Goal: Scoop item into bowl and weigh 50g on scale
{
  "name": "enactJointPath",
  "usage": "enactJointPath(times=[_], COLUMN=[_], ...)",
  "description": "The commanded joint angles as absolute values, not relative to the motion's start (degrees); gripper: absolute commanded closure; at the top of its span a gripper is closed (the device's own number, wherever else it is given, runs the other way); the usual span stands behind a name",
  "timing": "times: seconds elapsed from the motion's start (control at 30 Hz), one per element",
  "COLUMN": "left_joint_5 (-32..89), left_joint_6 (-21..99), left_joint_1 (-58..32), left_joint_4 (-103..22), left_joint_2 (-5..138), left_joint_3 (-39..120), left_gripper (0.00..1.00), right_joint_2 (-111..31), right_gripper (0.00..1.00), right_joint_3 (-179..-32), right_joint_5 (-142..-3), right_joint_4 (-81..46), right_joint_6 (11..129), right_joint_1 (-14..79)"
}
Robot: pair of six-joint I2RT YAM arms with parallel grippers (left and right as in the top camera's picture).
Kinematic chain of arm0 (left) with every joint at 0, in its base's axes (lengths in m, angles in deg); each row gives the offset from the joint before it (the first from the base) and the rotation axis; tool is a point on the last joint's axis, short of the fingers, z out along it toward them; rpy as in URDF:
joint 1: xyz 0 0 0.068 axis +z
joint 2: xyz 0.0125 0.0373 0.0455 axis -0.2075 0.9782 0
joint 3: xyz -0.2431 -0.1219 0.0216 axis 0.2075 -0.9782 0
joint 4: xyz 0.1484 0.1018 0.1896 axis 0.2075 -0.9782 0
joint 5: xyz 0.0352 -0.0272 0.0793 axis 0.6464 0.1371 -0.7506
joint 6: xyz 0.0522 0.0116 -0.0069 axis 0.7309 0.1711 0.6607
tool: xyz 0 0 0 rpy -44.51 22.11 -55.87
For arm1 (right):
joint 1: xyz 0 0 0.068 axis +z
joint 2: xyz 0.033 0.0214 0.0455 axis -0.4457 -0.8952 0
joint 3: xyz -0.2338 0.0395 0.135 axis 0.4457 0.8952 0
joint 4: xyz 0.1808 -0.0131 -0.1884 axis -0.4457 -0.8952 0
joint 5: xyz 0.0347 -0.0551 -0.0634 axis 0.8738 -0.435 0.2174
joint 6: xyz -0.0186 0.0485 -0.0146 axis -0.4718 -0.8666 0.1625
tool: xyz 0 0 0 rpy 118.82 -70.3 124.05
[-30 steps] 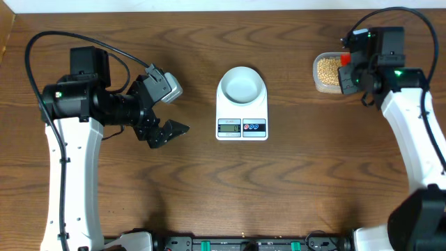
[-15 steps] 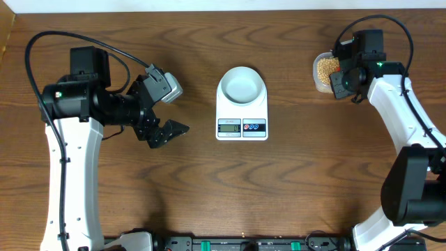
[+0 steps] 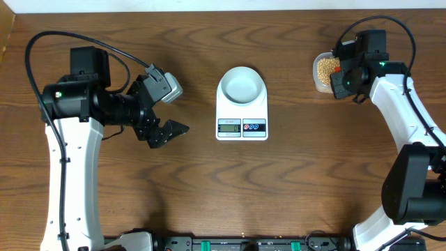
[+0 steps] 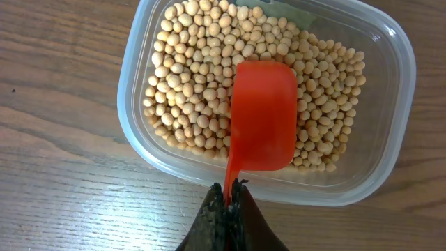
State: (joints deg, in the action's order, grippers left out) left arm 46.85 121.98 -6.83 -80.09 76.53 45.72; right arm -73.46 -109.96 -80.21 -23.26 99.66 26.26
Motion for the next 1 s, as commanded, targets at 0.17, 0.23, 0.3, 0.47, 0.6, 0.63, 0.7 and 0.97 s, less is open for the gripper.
enactJointPath(times=[0.17,0.23,0.3,0.47,0.6,0.63,0.7,0.97], left_joint_5=[46.7,46.7,46.7,46.7,46.7,46.7,46.7,46.7], left_joint_6=[122.5,122.5,122.5,122.5,122.5,122.5,122.5,122.5], left_joint_1=[-6.7,-6.7,-6.7,-6.7,-6.7,-6.7,-6.7,-6.7], left_joint_4=[-80.5,-80.5,-80.5,-80.5,-80.5,-80.5,-80.5,-80.5], left_joint_2=[76.5,76.5,76.5,76.5,76.5,76.5,76.5,76.5], left_joint_3=[45.4,45.4,45.4,45.4,45.4,45.4,45.4,45.4], left_gripper=[0.02,0.02,0.02,0.02,0.02,0.02,0.02,0.02], right_joint_2=[-74.4,-74.4,-74.4,-74.4,-74.4,-74.4,-74.4,-74.4], right_gripper=[0.99,0.99,0.99,0.99,0.99,0.99,0.99,0.99], right_joint_3=[-110.4,-110.4,-110.4,-110.4,-110.4,-110.4,-110.4,-110.4], right_joint_5=[-78.3,-78.2,-78.2,-74.9,-74.2,-74.2,-74.2,-74.2], right_joint_4=[-24.3,-24.3,-24.3,-24.4,-24.9,-24.9,-25.0,-26.3], right_joint_6=[98.6,98.6,98.6,98.6,98.6,98.6,98.6,95.4], right_joint_1=[26.1,26.1,26.1,26.1,25.9,25.8,25.7,24.9])
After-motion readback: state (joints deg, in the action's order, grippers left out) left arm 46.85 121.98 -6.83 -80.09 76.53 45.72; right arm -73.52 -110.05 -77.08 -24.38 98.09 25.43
